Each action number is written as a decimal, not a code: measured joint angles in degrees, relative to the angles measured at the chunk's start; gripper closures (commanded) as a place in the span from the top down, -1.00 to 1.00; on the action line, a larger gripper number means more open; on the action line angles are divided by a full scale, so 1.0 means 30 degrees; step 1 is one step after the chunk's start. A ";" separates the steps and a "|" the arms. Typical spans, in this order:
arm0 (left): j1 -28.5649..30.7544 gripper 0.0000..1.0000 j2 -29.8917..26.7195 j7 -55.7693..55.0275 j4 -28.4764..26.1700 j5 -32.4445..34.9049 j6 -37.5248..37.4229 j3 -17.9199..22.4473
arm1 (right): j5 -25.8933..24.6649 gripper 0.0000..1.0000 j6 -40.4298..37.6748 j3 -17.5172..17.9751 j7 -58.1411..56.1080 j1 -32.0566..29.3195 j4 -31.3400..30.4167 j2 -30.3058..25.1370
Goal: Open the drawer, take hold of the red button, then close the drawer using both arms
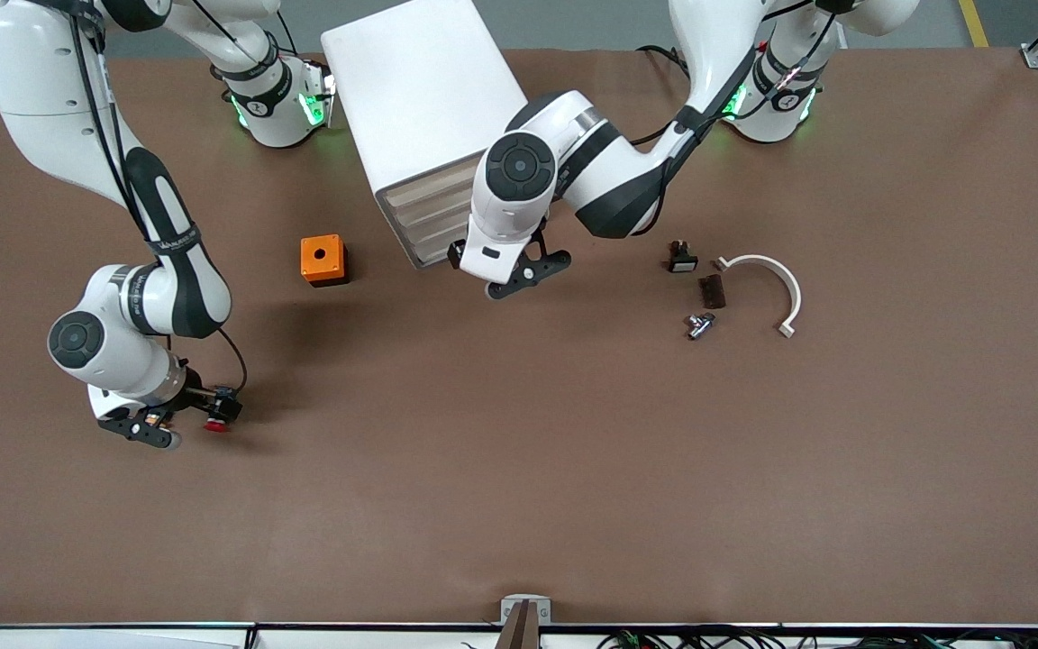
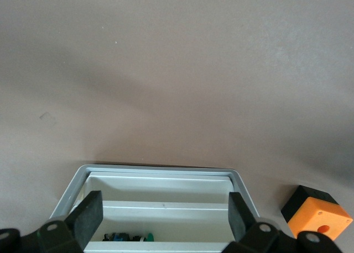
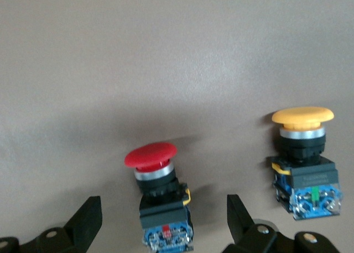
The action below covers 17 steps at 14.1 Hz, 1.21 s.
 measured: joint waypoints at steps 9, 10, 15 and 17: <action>0.3139 0.98 -0.3000 0.3415 0.0034 0.0467 -0.3776 0.0054 | 0.0005 1.00 -0.9913 0.0251 -0.1643 0.0007 0.2602 -0.3992; 0.3506 0.98 -0.3445 0.4517 0.0034 0.0873 -0.4534 0.0064 | 0.0006 1.00 -1.0841 0.0307 -0.1693 0.0010 0.2730 -0.4683; 0.6025 0.98 -0.5401 0.9799 -0.0020 0.1564 -0.6850 0.0094 | 0.0009 1.00 -1.3805 0.0454 -0.1808 0.0043 0.2844 -0.7460; 0.7095 0.98 -0.5740 1.1506 -0.0067 0.1728 -0.7368 0.0099 | 0.0008 1.00 -1.4949 0.0460 -0.1845 0.0055 0.3291 -0.7990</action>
